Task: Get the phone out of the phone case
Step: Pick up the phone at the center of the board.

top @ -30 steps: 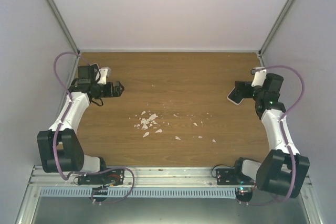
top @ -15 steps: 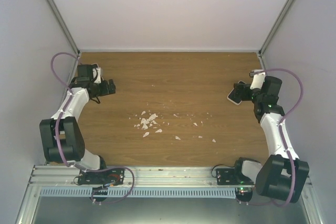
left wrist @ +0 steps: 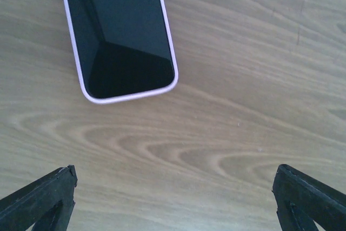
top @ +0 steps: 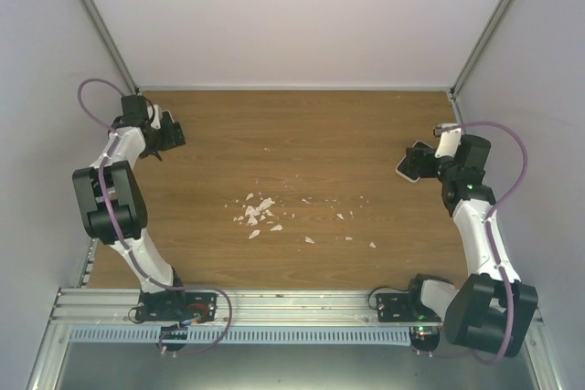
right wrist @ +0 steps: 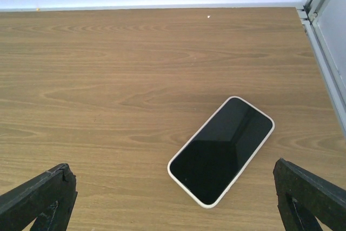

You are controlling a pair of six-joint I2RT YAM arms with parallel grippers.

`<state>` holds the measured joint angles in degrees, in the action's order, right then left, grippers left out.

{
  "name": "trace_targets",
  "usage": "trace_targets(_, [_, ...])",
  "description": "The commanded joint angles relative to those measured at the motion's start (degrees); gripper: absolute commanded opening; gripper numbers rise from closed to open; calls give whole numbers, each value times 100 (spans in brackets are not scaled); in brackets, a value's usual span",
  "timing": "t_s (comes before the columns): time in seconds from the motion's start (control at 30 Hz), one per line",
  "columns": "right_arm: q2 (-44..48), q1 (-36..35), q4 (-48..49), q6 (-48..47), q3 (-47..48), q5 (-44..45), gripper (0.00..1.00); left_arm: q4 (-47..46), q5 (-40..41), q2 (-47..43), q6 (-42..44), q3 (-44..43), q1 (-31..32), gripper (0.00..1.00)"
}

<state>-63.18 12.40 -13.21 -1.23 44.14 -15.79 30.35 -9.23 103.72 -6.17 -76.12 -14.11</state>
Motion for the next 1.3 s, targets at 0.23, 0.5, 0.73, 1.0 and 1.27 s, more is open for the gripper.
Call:
trace_targets(0.23, [26,-30,-106,-44,-62,-73,99,396,-96,1202,50,-1606,-321,99])
trace_targets(0.5, [-16,37,-120,-44,-72,-186,100,426,263,1975,17,-2196,-354,99])
trace_targets(0.73, [-85,101,-175,-61,-65,-329,100,352,331,2403,11,-2415,-347,99])
trace_targets(1.0, [-154,119,-206,-64,-39,-391,100,411,184,2828,-48,-2920,-338,99])
trace_targets(1.27, [-206,126,-225,-61,2,-522,100,526,-32,3150,18,-3402,-280,99])
